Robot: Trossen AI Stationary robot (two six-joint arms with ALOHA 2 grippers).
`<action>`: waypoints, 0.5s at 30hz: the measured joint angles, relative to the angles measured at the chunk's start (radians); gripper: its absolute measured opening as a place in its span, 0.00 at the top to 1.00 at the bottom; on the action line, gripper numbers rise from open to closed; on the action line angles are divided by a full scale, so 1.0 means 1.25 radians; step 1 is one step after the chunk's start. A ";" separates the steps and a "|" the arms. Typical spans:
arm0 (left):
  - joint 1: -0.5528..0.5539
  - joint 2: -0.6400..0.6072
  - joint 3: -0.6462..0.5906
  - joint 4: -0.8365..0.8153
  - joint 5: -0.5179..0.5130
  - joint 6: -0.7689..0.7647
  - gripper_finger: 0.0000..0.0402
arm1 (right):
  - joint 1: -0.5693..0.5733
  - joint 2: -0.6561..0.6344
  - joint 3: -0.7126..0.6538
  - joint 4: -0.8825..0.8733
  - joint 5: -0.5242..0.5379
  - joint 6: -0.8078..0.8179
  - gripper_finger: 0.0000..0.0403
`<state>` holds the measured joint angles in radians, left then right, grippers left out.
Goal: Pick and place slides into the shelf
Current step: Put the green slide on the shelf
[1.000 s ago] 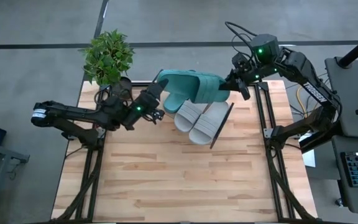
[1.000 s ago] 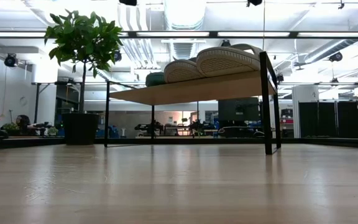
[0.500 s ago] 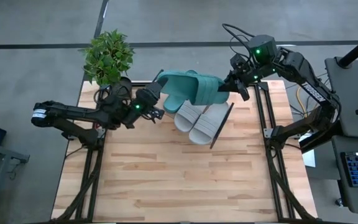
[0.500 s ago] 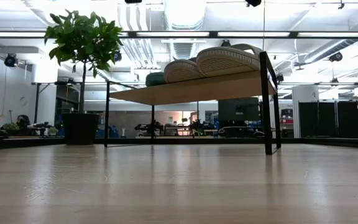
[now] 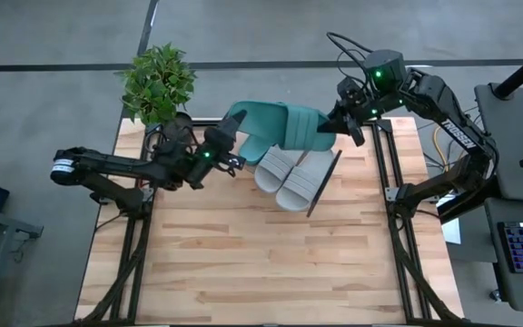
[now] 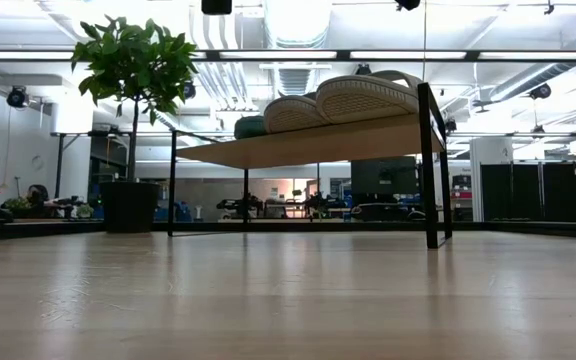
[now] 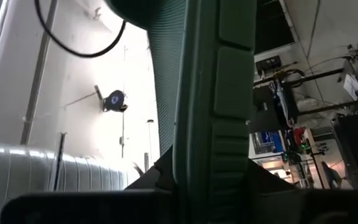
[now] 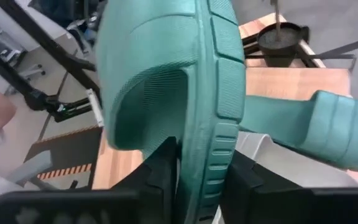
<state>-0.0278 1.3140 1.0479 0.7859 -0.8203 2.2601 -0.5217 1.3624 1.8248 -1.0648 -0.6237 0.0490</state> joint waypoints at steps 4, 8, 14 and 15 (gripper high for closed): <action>0.000 0.000 -0.001 0.051 -0.021 0.004 0.88 | 0.000 -0.002 0.009 0.010 0.081 -0.001 0.76; 0.001 -0.006 -0.001 0.064 -0.068 -0.002 0.88 | 0.002 -0.009 0.034 0.025 0.211 -0.027 0.76; 0.003 -0.005 -0.001 0.115 -0.135 -0.005 0.88 | 0.002 -0.021 0.063 0.098 0.249 -0.058 0.78; 0.004 -0.006 -0.001 0.123 -0.141 -0.006 0.88 | 0.002 -0.023 0.069 0.104 0.250 -0.065 0.78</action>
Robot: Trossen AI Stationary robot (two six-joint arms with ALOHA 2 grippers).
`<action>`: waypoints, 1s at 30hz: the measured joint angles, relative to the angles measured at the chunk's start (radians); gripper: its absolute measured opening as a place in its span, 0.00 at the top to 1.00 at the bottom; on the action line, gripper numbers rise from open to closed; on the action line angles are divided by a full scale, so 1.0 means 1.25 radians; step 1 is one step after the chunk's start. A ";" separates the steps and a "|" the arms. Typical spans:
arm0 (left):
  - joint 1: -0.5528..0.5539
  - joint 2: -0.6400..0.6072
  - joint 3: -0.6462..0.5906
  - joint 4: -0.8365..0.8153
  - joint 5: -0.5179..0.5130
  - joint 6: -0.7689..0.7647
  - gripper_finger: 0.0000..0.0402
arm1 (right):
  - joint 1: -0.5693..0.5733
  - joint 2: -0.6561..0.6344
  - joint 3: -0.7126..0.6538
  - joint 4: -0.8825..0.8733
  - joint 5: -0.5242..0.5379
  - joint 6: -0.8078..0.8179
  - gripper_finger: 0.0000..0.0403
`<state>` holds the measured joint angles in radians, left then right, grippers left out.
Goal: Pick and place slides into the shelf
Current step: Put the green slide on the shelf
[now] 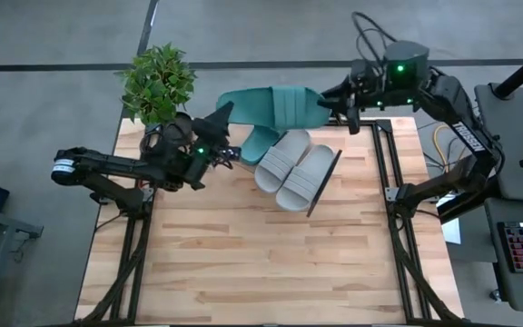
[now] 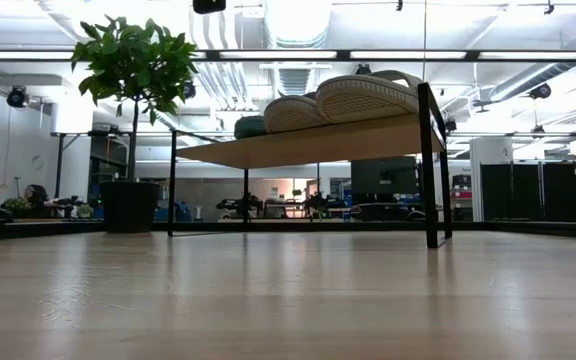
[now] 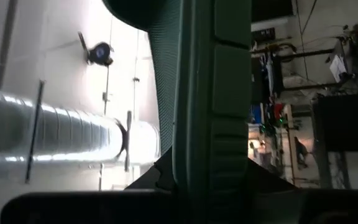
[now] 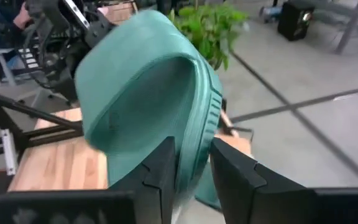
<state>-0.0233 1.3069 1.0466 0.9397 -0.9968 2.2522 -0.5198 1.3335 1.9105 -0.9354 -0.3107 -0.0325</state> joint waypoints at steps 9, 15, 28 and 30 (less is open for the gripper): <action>0.015 -0.034 0.006 0.091 -0.102 -0.104 0.88 | -0.002 -0.032 0.014 -0.013 0.006 -0.067 0.81; 0.022 -0.058 0.019 -0.107 -0.024 -0.320 0.88 | -0.003 -0.042 0.013 -0.039 0.008 -0.086 0.83; 0.081 -0.081 0.152 -0.633 0.186 -1.014 0.88 | -0.002 -0.040 0.003 -0.046 0.012 -0.121 0.84; 0.080 -0.085 0.158 -0.678 0.208 -1.103 0.88 | -0.002 -0.042 0.003 -0.045 0.035 -0.137 0.84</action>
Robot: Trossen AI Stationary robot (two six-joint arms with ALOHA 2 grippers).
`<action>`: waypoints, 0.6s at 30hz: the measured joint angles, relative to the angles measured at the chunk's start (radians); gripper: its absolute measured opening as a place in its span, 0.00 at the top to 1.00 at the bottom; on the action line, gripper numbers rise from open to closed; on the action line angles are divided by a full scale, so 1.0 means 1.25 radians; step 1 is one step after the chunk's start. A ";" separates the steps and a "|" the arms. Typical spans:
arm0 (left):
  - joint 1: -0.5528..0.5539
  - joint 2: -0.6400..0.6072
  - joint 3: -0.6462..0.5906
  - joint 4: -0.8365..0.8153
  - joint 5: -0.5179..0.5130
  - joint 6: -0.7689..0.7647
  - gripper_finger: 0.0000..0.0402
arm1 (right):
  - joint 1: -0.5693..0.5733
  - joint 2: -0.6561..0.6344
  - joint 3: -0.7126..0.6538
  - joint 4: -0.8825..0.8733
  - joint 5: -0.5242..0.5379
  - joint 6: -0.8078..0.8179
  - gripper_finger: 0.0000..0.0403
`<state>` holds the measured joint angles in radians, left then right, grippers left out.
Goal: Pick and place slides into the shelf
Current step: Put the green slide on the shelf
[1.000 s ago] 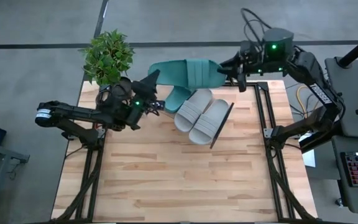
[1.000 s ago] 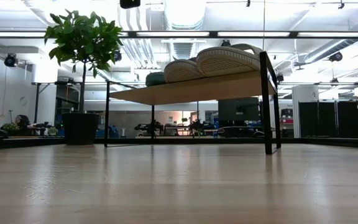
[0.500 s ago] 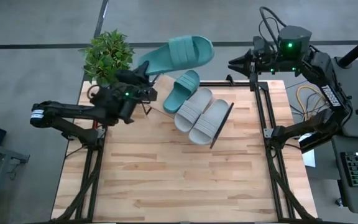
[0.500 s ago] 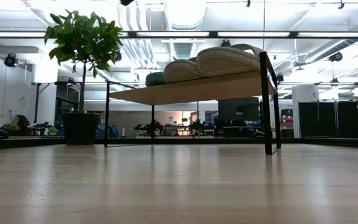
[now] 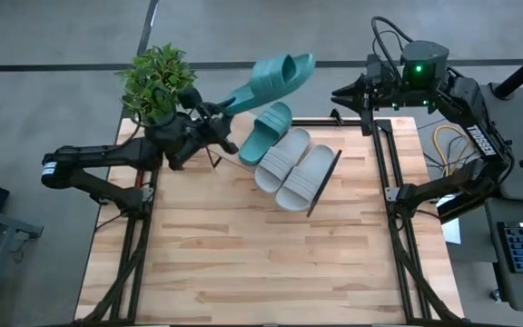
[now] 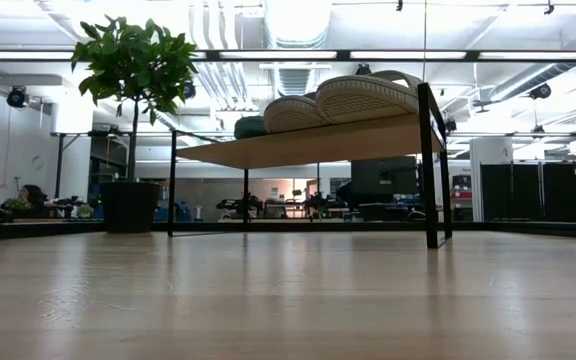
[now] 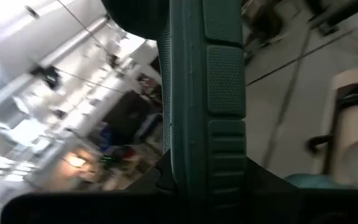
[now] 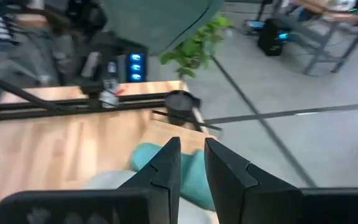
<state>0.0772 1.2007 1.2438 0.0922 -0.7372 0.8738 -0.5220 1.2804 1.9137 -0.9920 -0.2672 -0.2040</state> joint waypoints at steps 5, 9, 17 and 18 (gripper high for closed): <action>0.000 -0.004 -0.001 -0.094 -0.009 -0.180 0.88 | -0.002 -0.008 0.000 0.000 0.079 -0.051 0.84; 0.001 0.006 0.001 -0.172 -0.111 -0.252 0.88 | -0.002 -0.015 0.000 -0.002 0.084 -0.147 0.84; -0.001 0.018 -0.008 -0.243 -0.149 -0.340 0.88 | 0.000 0.000 -0.001 0.017 -0.030 -0.393 0.77; -0.001 0.018 -0.009 -0.254 -0.145 -0.349 0.88 | 0.004 0.005 -0.001 0.015 -0.036 -0.422 0.74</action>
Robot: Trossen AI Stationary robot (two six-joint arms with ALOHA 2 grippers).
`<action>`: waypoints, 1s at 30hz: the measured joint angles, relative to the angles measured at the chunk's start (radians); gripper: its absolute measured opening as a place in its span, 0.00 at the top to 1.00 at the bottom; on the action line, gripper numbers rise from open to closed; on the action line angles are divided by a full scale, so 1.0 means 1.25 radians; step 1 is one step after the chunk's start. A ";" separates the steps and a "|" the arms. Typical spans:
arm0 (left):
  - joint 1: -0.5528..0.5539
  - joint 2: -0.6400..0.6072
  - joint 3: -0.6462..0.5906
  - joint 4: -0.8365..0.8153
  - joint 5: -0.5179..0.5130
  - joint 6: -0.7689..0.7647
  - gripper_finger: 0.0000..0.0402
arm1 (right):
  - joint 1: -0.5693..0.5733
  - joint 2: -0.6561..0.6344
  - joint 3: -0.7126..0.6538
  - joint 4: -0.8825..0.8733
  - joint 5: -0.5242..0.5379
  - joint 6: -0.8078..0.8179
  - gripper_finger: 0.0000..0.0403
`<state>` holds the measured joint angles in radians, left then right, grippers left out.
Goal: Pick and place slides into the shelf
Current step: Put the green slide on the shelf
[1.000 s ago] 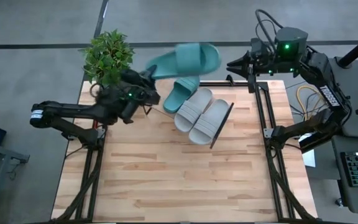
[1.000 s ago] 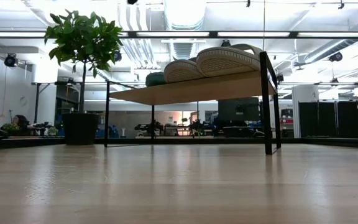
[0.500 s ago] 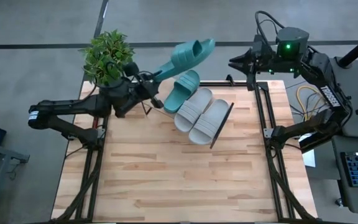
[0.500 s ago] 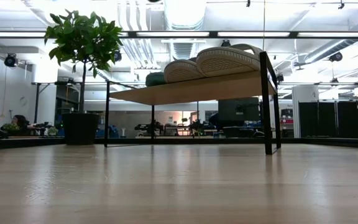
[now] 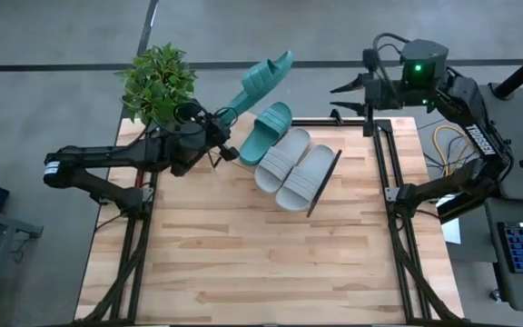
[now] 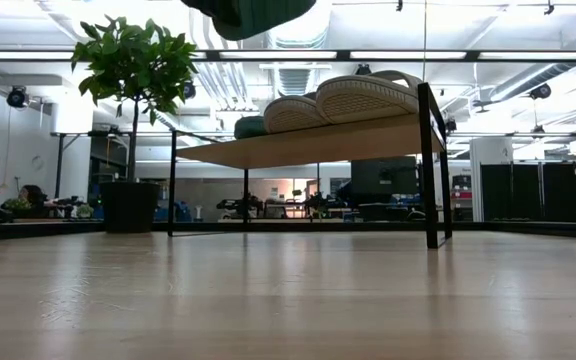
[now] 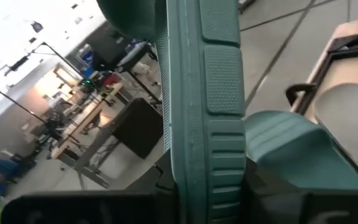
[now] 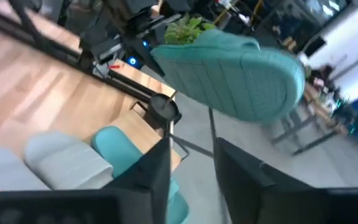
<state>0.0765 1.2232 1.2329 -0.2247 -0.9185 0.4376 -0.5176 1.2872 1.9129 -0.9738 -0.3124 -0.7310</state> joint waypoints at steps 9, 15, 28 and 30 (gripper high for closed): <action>0.000 0.000 -0.001 -0.004 0.028 -0.013 0.88 | 0.007 0.060 0.000 0.102 0.007 -0.203 0.39; 0.000 0.000 -0.001 -0.034 0.030 -0.023 0.88 | 0.007 0.069 0.000 0.214 0.059 -0.209 0.25; 0.000 0.000 -0.001 -0.074 0.123 -0.050 0.88 | 0.007 0.133 0.025 0.218 0.056 -0.270 0.27; -0.001 0.000 -0.001 -0.091 0.125 -0.053 0.88 | 0.007 0.143 0.039 0.219 0.056 -0.258 0.27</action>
<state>0.0757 1.2236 1.2314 -0.3387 -0.7622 0.3710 -0.5083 1.4662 1.9618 -0.7006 -0.2428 -1.0530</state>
